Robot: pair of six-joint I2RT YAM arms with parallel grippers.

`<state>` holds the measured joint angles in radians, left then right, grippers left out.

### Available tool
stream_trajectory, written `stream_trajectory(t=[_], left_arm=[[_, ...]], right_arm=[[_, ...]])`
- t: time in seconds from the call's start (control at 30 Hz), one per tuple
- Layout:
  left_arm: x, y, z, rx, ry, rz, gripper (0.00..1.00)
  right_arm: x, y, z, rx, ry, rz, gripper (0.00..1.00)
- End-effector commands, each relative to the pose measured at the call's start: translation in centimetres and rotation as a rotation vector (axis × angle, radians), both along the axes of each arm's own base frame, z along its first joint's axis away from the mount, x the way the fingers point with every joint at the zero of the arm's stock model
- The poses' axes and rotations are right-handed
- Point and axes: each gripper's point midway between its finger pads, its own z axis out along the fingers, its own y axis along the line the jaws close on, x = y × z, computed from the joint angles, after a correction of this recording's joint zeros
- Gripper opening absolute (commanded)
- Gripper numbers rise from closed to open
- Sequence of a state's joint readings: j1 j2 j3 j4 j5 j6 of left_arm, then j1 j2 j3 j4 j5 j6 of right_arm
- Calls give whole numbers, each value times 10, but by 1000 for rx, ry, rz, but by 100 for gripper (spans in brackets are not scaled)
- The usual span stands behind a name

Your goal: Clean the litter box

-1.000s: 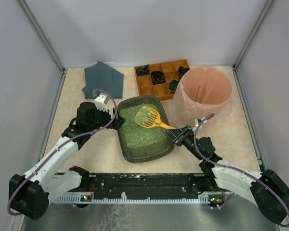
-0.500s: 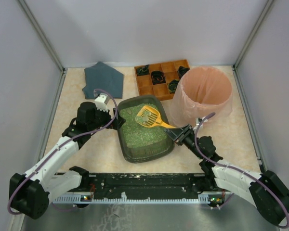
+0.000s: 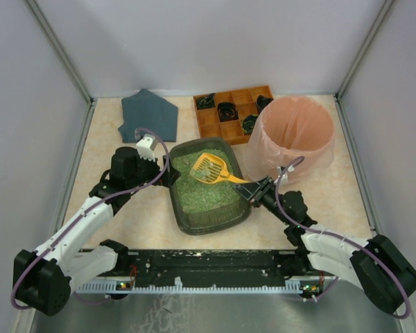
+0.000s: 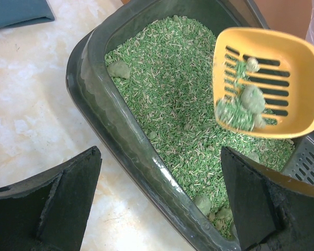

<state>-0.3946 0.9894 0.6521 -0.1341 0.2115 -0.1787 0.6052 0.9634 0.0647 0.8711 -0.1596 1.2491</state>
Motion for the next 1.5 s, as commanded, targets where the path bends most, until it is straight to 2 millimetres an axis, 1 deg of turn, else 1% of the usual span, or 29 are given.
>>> stream_trajectory(t=[0.0,0.07,0.1,0.13,0.17,0.23,0.27,0.3,0.4,0.43,0.47,0.53,0.57,0.6,0.7,0.73,0.83,0.87,1.0,1.03,1.13,1.17,1.23,1.27,1.3,1.33,1.4,1.43,1.47], left_arm=[[3,1,8,-6,-26,0,100],[3,1,7,-10,-29,2,100],[4,0,8,-14,-35,2,100],[5,-1,8,-16,-37,0,100],[6,-1,8,-15,-34,-2,100],[7,-2,8,-7,-25,-6,100],[6,-1,6,-1,-16,-5,100],[6,-1,5,1,-9,-5,100],[6,0,7,-4,-23,1,100],[6,0,8,-6,-31,4,100],[7,1,10,-5,-36,7,100],[7,3,12,0,-43,19,100],[7,5,12,3,-46,26,100],[7,6,12,4,-49,32,100],[7,9,14,-1,-65,48,100],[7,8,15,-4,-72,48,100],[8,9,16,-2,-73,51,100],[8,9,15,0,-70,52,100],[7,7,15,-9,-71,41,100],[8,6,16,-10,-73,37,100],[8,6,15,-6,-61,35,100],[7,7,14,-2,-53,35,100],[6,7,12,-2,-52,36,100],[6,7,13,-7,-59,36,100],[7,6,14,-10,-66,34,100],[8,5,15,-13,-68,29,100],[8,4,15,-11,-63,22,100],[7,4,15,-8,-58,19,100],[6,4,14,-8,-53,18,100]], right_arm=[[9,-10,34,105,-87,-66,0],[2,7,49,76,-155,39,0],[-1,12,55,71,-182,77,0],[0,12,59,81,-201,76,0],[2,8,57,94,-187,46,0],[10,-8,37,112,-100,-56,0],[11,-12,35,122,-90,-81,0],[9,-9,40,120,-111,-59,0],[-3,16,59,60,-216,113,0],[-4,18,61,54,-234,128,0],[-2,14,57,53,-220,104,0],[9,-2,43,72,-145,-9,0],[11,-7,41,82,-132,-37,0],[10,-5,44,79,-148,-25,0],[0,16,58,25,-230,122,0],[-1,15,57,16,-236,131,0],[13,-10,33,46,-108,-25,0],[15,-14,32,57,-95,-55,0],[0,14,54,15,-203,145,0],[3,12,54,17,-203,138,0],[14,-8,35,45,-109,0,0],[14,-8,38,56,-118,-1,0],[5,8,52,50,-178,110,0],[1,15,56,43,-200,164,0],[-1,16,57,41,-207,184,0],[1,13,50,39,-182,165,0],[13,-4,27,47,-71,40,0],[16,-9,21,53,-41,2,0],[16,-9,22,49,-51,4,0]])
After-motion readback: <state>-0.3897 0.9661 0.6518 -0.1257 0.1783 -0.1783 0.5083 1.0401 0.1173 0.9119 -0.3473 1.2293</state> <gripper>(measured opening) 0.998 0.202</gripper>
